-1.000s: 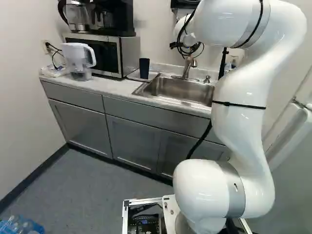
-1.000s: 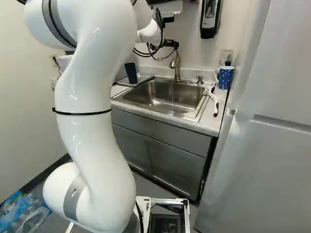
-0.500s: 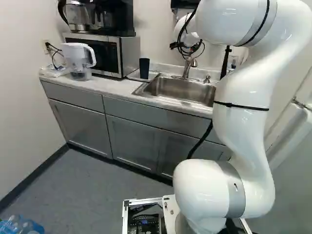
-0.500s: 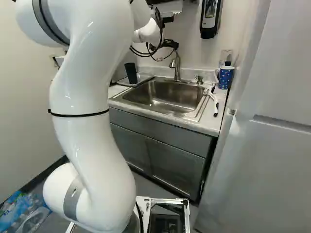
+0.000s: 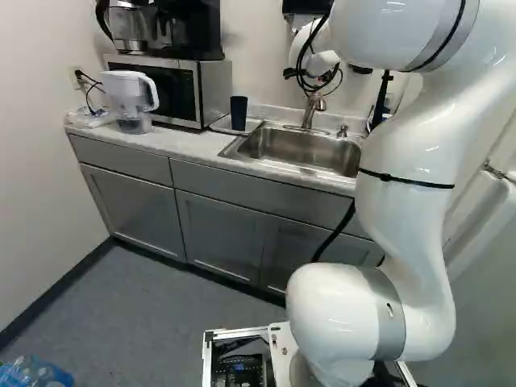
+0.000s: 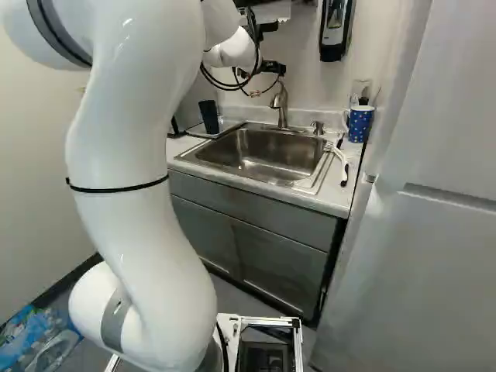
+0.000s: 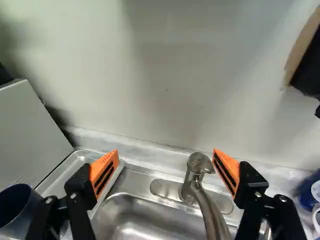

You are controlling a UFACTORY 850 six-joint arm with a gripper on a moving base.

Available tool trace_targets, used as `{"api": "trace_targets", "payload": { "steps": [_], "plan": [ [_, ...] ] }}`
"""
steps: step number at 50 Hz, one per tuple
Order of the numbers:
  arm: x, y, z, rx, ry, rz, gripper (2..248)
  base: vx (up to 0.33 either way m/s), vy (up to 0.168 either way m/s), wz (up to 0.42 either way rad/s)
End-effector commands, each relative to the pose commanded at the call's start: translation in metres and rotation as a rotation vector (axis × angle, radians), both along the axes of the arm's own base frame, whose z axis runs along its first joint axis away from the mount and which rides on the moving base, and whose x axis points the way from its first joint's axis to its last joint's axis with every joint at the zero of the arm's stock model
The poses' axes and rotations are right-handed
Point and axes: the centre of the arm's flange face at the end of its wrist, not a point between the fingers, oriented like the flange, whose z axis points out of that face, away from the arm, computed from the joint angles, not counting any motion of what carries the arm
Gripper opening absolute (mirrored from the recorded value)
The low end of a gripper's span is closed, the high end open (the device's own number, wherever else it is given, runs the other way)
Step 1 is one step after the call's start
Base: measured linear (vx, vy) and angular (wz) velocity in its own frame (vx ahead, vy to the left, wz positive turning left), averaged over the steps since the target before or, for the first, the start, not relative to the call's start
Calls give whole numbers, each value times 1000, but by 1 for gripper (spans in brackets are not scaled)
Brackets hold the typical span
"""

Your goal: Rinse the cup and place it in the tray

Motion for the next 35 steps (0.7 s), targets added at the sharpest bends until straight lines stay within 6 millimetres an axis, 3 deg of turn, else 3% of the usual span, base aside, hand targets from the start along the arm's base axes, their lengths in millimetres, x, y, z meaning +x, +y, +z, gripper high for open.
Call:
{"api": "trace_targets", "payload": {
  "steps": [35],
  "plan": [
    [-68,-21,-1,15,76,-58,247,0,0,0]
  ]
}}
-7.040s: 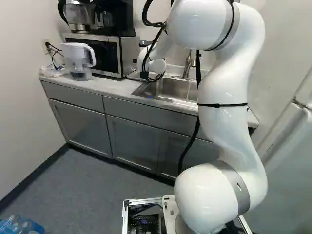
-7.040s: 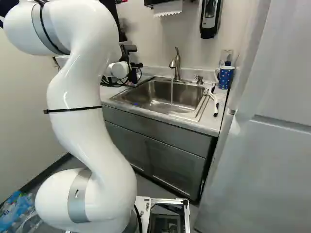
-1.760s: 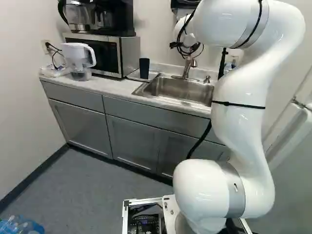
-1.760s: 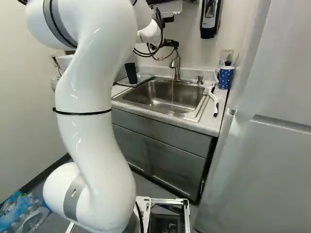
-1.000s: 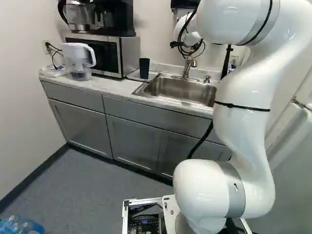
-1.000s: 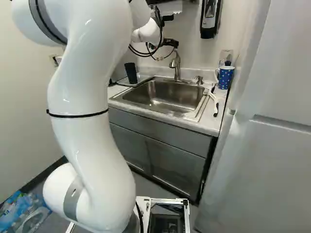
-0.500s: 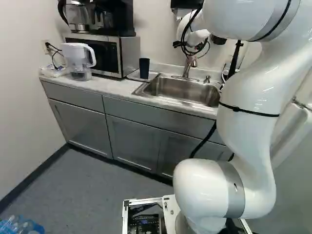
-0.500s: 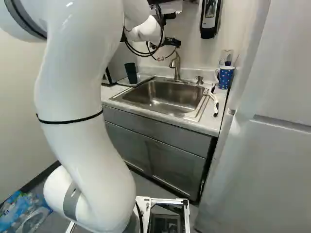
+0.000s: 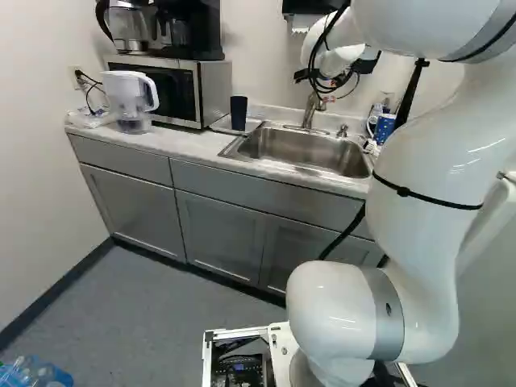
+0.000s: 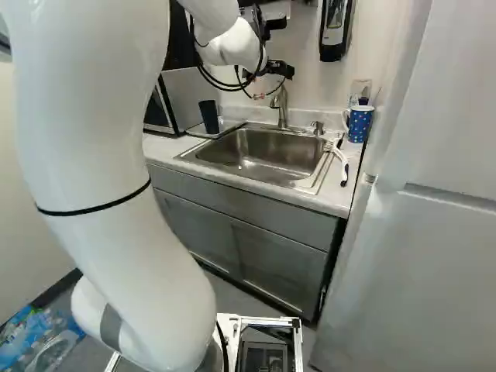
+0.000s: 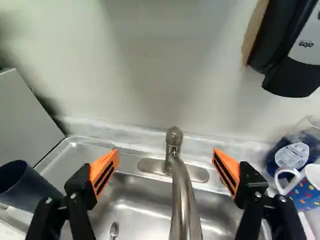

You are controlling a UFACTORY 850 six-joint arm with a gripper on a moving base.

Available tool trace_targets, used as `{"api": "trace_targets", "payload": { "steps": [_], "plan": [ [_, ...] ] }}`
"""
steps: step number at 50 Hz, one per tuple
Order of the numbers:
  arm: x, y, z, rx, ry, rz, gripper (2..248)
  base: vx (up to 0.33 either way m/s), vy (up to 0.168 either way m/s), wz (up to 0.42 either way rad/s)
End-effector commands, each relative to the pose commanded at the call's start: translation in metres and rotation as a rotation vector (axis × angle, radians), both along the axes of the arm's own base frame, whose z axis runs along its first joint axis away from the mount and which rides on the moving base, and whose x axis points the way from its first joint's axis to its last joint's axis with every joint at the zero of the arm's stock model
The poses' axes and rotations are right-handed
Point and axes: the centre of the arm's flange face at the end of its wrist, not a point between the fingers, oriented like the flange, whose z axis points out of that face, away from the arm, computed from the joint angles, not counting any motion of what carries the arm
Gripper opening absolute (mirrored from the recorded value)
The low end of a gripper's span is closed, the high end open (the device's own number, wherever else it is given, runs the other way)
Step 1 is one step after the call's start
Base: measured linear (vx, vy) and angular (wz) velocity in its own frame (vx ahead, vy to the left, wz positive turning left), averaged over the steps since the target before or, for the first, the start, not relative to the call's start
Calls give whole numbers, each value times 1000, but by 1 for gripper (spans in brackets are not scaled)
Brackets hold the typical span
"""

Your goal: Rinse the cup and place it in the tray

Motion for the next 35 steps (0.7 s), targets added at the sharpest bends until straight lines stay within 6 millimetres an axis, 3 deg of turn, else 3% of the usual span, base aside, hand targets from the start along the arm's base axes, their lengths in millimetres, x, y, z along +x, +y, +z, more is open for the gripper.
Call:
{"api": "trace_targets", "payload": {
  "steps": [35],
  "plan": [
    [-76,4,-24,77,316,-36,247,0,0,0]
  ]
}}
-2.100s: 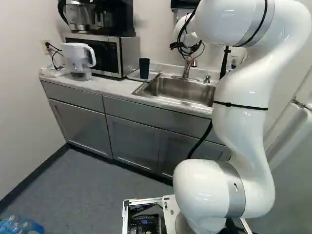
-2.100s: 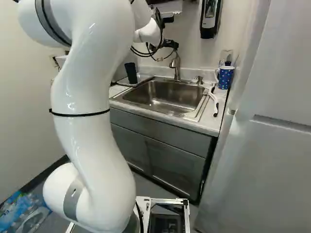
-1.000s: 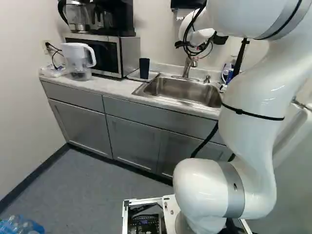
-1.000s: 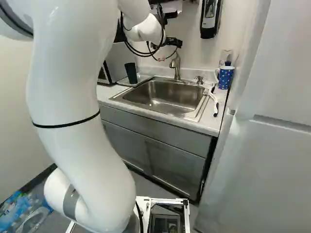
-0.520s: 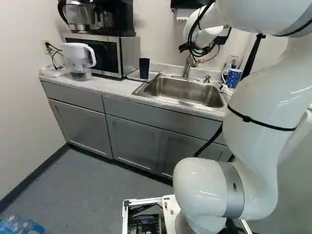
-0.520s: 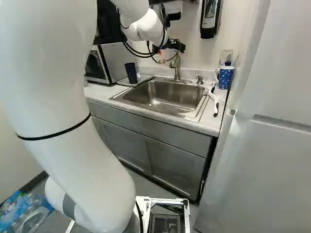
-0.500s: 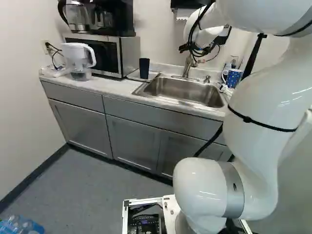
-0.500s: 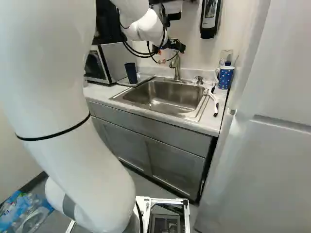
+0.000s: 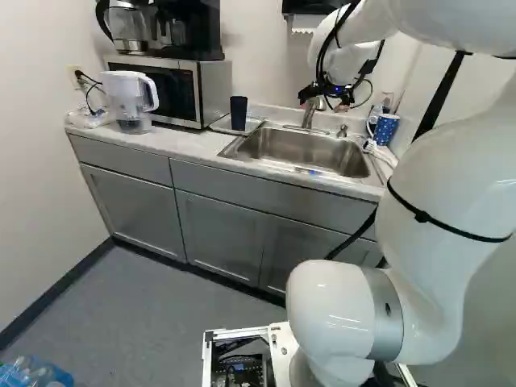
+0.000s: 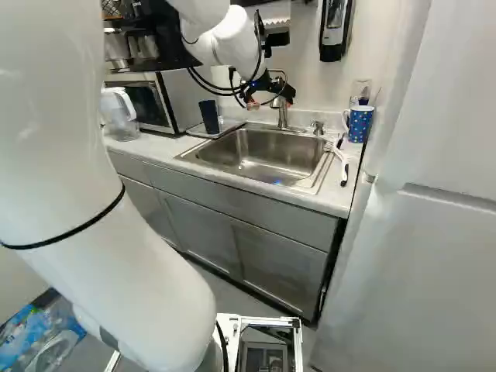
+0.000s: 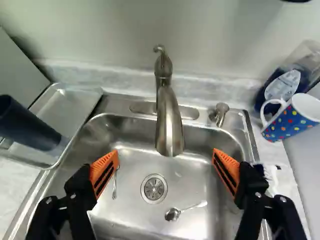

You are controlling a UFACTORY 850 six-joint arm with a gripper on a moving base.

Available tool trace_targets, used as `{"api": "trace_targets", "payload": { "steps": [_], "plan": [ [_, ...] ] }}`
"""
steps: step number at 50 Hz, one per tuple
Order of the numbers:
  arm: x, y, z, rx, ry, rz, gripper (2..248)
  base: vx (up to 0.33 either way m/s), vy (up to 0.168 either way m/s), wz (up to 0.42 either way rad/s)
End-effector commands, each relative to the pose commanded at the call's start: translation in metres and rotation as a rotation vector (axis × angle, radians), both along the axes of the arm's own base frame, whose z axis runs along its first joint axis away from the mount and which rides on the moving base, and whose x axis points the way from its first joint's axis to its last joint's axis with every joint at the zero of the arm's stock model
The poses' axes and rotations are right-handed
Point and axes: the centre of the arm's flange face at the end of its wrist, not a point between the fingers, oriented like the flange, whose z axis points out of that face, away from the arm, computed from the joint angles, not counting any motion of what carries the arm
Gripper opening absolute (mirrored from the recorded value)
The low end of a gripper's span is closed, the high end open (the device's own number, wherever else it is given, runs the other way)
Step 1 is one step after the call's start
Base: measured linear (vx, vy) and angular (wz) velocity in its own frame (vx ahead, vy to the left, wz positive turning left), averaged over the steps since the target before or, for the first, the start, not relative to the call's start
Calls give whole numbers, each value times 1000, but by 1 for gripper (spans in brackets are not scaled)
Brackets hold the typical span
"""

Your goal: Rinse the cup and place it in the tray

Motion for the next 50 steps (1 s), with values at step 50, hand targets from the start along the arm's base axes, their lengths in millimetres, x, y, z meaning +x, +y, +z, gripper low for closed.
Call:
{"api": "trace_targets", "payload": {
  "steps": [50],
  "plan": [
    [-37,6,-18,76,295,-18,247,0,0,0]
  ]
}}
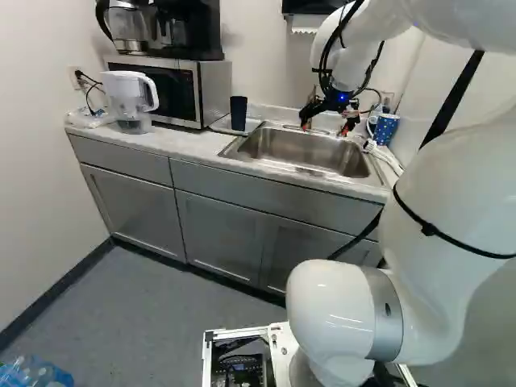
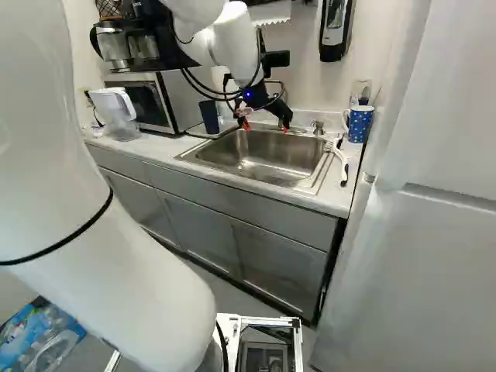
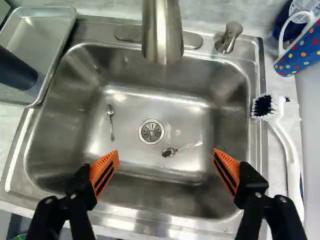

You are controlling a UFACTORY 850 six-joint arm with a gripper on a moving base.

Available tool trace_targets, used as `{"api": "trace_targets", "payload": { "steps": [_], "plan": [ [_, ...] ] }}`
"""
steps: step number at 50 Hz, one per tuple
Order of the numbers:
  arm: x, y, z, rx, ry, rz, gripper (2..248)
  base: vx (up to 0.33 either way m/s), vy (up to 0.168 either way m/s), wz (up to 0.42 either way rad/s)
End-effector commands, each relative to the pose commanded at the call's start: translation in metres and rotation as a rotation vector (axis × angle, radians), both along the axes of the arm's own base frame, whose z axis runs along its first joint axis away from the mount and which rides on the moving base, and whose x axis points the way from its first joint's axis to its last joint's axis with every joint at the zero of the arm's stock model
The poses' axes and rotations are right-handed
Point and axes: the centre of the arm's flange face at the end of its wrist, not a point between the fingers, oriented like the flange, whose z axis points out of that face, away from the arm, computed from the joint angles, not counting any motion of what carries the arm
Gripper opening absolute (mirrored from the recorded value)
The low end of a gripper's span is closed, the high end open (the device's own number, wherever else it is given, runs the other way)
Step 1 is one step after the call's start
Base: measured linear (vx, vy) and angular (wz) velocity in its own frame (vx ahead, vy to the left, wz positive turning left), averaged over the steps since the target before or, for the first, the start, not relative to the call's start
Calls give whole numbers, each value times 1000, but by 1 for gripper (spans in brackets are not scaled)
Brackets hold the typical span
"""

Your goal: Rinse the cup and place it in the tray

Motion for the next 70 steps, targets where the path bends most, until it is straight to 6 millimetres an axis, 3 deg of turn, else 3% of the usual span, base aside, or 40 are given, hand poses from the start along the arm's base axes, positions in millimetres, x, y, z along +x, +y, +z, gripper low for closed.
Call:
{"api": "trace_targets", "payload": {
  "steps": [45,70],
  "plan": [
    [0,0,0,0,0,0,247,0,0,1],
    [0,0,0,0,0,0,247,-14,64,27]
  ]
}}
